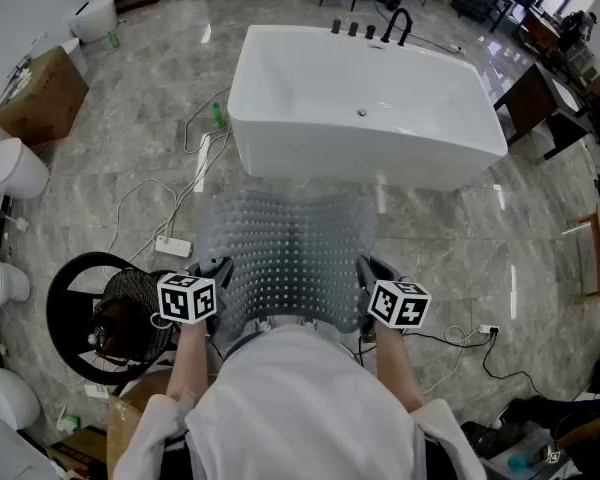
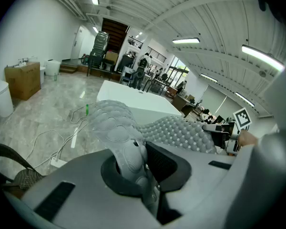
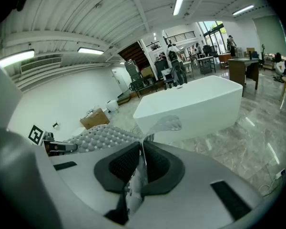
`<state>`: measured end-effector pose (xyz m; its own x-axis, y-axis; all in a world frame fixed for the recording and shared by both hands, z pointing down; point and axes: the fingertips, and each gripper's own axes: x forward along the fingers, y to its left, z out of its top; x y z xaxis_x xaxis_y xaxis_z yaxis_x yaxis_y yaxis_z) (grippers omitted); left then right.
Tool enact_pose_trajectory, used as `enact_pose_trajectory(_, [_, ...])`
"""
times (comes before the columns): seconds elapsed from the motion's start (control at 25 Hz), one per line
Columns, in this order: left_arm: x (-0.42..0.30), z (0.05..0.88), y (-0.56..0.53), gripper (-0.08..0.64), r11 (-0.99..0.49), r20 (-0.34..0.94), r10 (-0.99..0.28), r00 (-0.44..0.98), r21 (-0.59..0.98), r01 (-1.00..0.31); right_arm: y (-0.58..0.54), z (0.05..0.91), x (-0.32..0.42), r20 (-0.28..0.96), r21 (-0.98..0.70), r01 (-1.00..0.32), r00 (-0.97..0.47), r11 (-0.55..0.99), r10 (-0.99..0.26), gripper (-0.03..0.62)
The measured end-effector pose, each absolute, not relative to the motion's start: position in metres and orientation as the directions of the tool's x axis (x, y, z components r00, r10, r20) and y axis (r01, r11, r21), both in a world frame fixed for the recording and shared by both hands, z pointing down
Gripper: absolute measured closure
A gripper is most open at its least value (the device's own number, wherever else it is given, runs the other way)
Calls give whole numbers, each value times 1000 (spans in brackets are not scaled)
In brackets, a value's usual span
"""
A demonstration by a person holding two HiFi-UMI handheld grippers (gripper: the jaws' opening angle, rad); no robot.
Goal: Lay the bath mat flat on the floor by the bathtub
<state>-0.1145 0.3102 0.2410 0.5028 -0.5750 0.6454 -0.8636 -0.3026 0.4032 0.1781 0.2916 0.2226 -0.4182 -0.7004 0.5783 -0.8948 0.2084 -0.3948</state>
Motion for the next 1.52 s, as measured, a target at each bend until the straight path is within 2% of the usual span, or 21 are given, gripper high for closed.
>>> enact_pose_trajectory(0.64, [-120,245,303,515,-331,637,-561,529,413,-849,292,219,167,565,-406,-893,-413,195,-715,551])
enact_pose_trajectory(1.08, [-162,252,292,515,-369,641,-538,547,404,-837,294,215,142,558,-390,-907,-368,156,-744,551])
enact_pose_trajectory(1.52, [-159,257,255,515,-343,647,-536,542,421,-840,250,223,146,570,-388,-907,-376,164,-731,551])
